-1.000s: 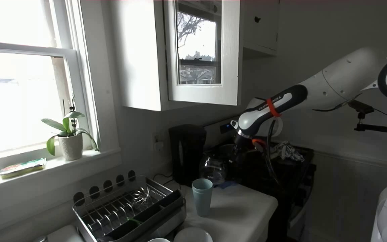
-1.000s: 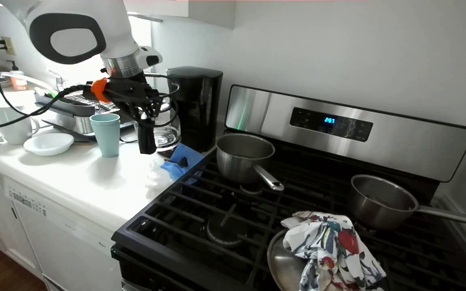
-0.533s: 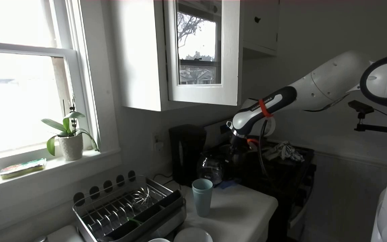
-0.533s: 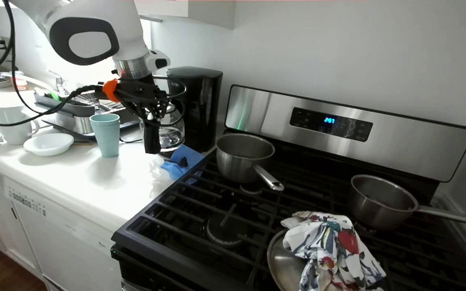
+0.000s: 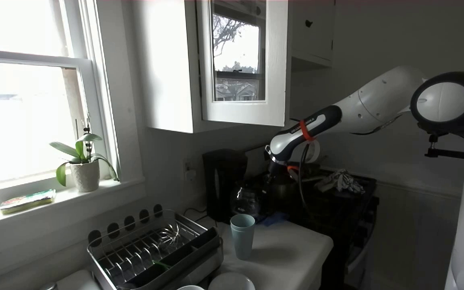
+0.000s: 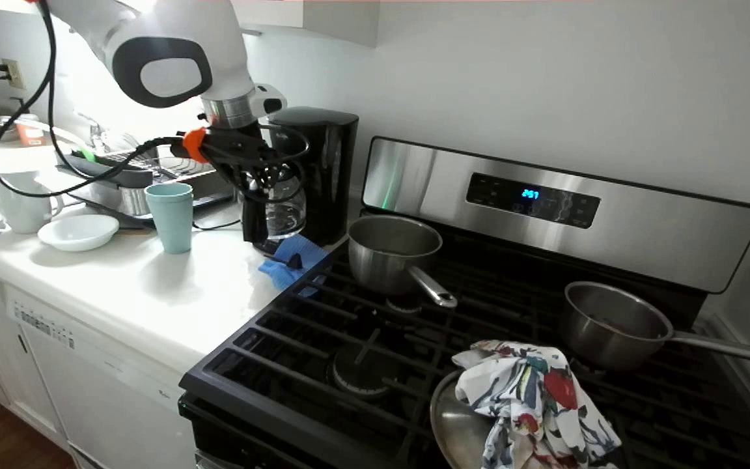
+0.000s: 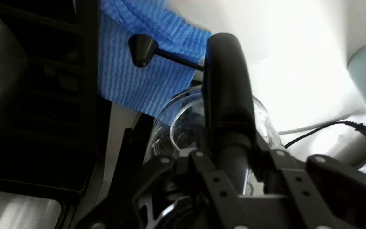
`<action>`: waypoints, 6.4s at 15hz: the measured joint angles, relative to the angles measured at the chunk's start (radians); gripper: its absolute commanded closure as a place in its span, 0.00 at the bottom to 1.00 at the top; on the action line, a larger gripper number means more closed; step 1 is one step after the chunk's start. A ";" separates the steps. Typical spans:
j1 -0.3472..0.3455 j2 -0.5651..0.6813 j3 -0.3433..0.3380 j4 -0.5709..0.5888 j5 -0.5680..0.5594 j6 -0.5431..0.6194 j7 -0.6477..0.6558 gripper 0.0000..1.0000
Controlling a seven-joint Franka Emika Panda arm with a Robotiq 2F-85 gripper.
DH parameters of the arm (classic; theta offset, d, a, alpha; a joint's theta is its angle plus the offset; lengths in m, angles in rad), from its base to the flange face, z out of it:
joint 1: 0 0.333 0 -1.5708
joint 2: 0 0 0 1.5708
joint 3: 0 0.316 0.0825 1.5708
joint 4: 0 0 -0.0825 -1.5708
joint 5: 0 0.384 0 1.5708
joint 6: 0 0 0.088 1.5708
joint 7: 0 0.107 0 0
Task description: Put the kettle on the container
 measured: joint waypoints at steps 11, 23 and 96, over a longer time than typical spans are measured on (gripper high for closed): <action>-0.031 0.089 0.042 0.123 0.000 -0.036 0.063 0.67; -0.054 0.090 0.065 0.124 0.000 -0.035 0.070 0.92; -0.209 0.065 0.097 0.235 0.120 -0.236 0.074 0.00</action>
